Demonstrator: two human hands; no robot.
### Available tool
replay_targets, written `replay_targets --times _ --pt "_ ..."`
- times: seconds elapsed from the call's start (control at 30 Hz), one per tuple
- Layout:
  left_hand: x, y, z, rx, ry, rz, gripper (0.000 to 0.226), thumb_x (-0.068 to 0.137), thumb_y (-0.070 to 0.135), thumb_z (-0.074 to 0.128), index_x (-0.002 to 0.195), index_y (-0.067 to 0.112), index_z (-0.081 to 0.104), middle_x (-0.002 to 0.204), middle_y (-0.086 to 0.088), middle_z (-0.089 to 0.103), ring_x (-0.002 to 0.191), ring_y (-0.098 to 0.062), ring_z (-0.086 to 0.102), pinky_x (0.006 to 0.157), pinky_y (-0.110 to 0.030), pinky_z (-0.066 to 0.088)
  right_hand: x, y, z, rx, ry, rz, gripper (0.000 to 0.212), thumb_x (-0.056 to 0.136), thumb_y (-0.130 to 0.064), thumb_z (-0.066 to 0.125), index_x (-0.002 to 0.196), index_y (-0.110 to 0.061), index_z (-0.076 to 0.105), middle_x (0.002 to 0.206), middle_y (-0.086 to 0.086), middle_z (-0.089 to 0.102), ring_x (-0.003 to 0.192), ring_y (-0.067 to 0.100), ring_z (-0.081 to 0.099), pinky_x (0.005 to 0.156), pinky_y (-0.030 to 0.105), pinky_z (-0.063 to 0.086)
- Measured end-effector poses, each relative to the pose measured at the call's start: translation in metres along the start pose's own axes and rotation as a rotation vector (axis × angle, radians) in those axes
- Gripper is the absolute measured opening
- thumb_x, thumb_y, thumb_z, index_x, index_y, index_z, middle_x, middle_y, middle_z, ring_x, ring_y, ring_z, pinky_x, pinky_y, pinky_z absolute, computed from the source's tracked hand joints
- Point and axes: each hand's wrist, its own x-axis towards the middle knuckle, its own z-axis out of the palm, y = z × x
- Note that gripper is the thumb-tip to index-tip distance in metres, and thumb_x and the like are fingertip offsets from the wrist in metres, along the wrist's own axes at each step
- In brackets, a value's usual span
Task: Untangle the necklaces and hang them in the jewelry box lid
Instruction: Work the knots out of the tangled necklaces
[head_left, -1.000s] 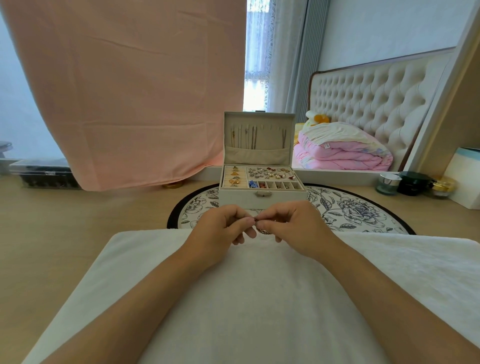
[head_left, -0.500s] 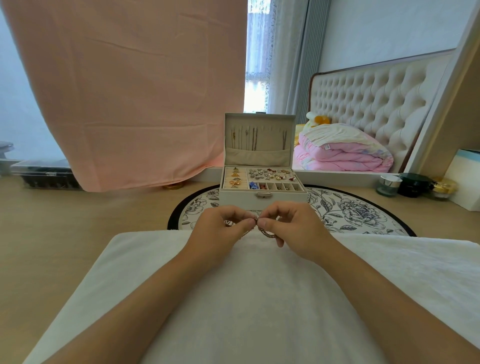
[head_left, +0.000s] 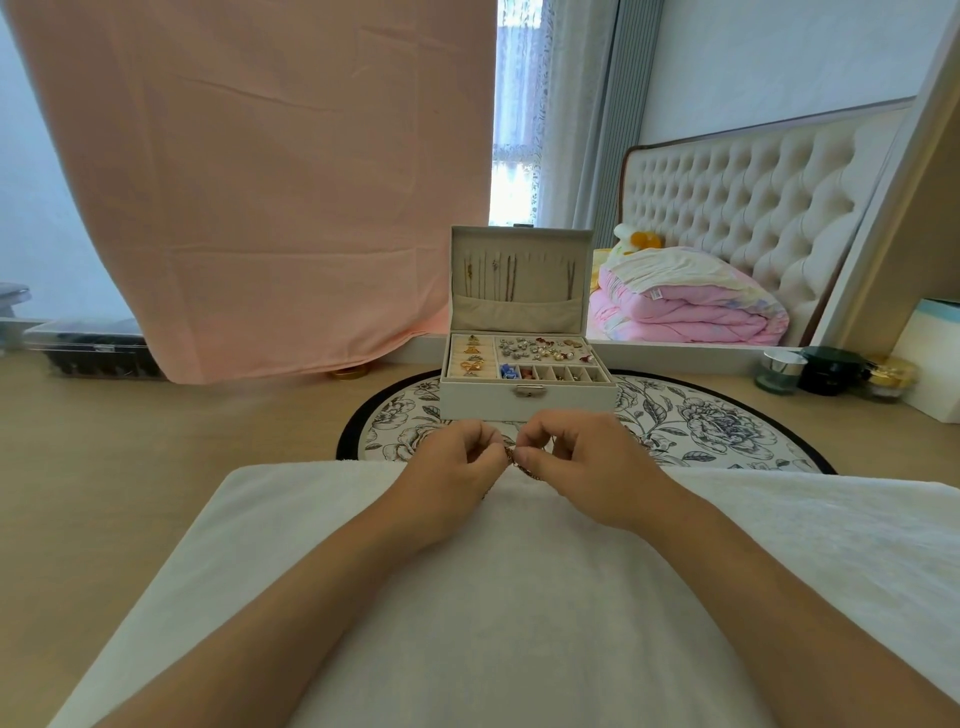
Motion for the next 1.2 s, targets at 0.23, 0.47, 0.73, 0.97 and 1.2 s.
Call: replay_targets --times 0.23,0.47,0.73,0.97,1.2 --pt "-0.002 0.001 -0.009 0.261 -0.051 -0.010 0.014 0.098 0.024 0.050 0.087 0.020 0.058 0.073 0.005 0.064 0.063 -0.009 0.056 0.065 -0.035 0.048 0.001 0.003 -0.005 -0.138 -0.088 -0.035 0.007 0.093 -0.036 0.064 0.086 -0.033 0.062 0.071 -0.028 0.057 0.060 0.006 0.049 0.059 0.023 0.039" --pt "-0.002 0.009 -0.010 -0.101 0.019 -0.154 0.029 0.104 0.021 0.045 0.091 0.001 0.062 0.071 -0.003 0.052 0.065 -0.012 0.045 0.065 -0.029 0.037 0.000 0.003 -0.002 0.004 -0.079 0.070 0.012 0.094 -0.025 0.053 0.082 -0.026 0.057 0.064 -0.008 0.062 0.055 0.009 0.052 0.057 0.029 0.045" --pt "-0.001 0.001 -0.004 0.007 0.057 -0.036 0.012 0.095 0.014 0.060 0.085 0.020 0.059 0.071 0.006 0.065 0.058 -0.001 0.054 0.058 -0.020 0.045 0.000 0.003 -0.002 0.003 -0.112 0.022 0.015 0.098 -0.023 0.050 0.084 -0.025 0.054 0.070 -0.007 0.061 0.060 0.009 0.049 0.058 0.025 0.043" --pt "-0.003 -0.003 -0.010 -0.043 -0.099 0.034 0.018 0.097 0.018 0.060 0.106 0.033 0.066 0.091 0.007 0.074 0.081 -0.008 0.066 0.074 -0.028 0.054 0.001 0.008 0.007 0.270 0.026 0.085 0.013 0.086 -0.015 0.073 0.077 -0.023 0.076 0.058 -0.013 0.064 0.053 0.006 0.054 0.053 0.019 0.044" --pt "-0.004 0.004 -0.011 -0.169 -0.089 0.012 0.009 0.091 0.013 0.071 0.089 0.020 0.076 0.081 0.002 0.077 0.070 -0.009 0.068 0.070 -0.027 0.055 0.003 0.005 0.008 0.498 -0.098 0.240 0.025 0.099 -0.018 0.056 0.076 -0.012 0.061 0.056 0.008 0.057 0.054 0.021 0.052 0.063 0.036 0.046"
